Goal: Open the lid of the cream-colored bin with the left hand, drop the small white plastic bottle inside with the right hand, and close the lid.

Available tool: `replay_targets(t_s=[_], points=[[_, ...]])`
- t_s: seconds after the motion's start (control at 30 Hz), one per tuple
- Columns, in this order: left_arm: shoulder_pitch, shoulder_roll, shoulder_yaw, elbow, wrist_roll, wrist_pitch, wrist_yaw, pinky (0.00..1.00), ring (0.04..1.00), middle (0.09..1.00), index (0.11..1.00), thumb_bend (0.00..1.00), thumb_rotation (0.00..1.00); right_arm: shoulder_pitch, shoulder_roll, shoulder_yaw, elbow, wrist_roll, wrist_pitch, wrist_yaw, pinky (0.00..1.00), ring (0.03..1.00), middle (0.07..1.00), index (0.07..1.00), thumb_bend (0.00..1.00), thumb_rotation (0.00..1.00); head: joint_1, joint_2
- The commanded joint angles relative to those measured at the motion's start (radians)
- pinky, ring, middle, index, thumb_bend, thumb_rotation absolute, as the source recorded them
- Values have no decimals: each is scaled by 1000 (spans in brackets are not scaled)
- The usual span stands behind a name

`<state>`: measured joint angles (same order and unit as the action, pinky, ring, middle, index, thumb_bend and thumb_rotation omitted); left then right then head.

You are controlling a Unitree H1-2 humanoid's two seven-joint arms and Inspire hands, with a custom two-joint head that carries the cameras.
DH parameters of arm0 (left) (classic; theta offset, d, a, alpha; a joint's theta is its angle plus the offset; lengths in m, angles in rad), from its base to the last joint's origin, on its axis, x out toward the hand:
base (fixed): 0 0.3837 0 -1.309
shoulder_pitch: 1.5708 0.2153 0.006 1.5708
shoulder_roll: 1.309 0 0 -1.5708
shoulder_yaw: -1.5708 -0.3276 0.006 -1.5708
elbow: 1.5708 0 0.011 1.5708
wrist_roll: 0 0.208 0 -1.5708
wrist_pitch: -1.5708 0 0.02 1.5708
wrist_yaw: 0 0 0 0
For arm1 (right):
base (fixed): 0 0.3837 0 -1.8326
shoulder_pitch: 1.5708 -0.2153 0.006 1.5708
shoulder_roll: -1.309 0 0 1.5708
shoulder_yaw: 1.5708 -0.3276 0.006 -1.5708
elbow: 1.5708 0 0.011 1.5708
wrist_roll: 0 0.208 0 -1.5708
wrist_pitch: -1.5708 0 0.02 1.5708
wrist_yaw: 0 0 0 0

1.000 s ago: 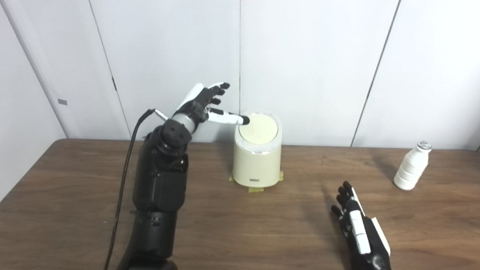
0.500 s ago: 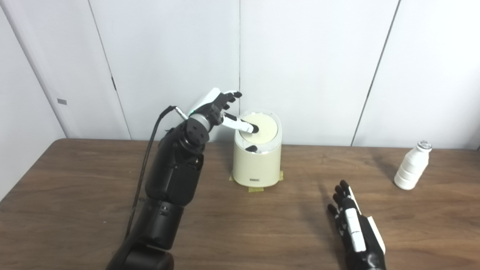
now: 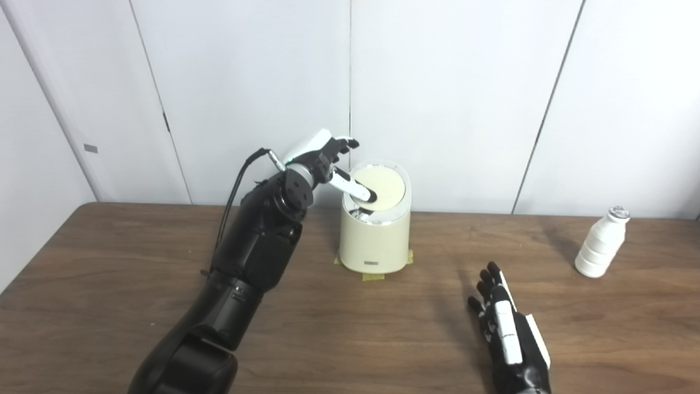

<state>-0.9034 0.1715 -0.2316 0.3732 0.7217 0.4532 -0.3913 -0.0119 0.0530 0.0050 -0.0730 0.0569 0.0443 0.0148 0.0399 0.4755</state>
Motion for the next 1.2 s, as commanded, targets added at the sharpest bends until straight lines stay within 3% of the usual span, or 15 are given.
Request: replay_targets(t_s=[0.0,0.5,1.17], points=[[-83,23,-20,-5,10,-30,47,680,877,935,931,880,232,-12,17,10,-2,2,-9,-2,934,1000,1000,1000,572,916,0,1],[-89,53,-140,37,25,-85,146,699,856,916,914,897,220,-10,18,13,-6,1,-15,-4,904,988,987,1000,589,910,-8,5],[-79,98,-238,34,82,-145,137,768,882,914,893,932,62,-5,30,15,-29,27,-4,1,900,980,982,1000,584,878,-15,16]])
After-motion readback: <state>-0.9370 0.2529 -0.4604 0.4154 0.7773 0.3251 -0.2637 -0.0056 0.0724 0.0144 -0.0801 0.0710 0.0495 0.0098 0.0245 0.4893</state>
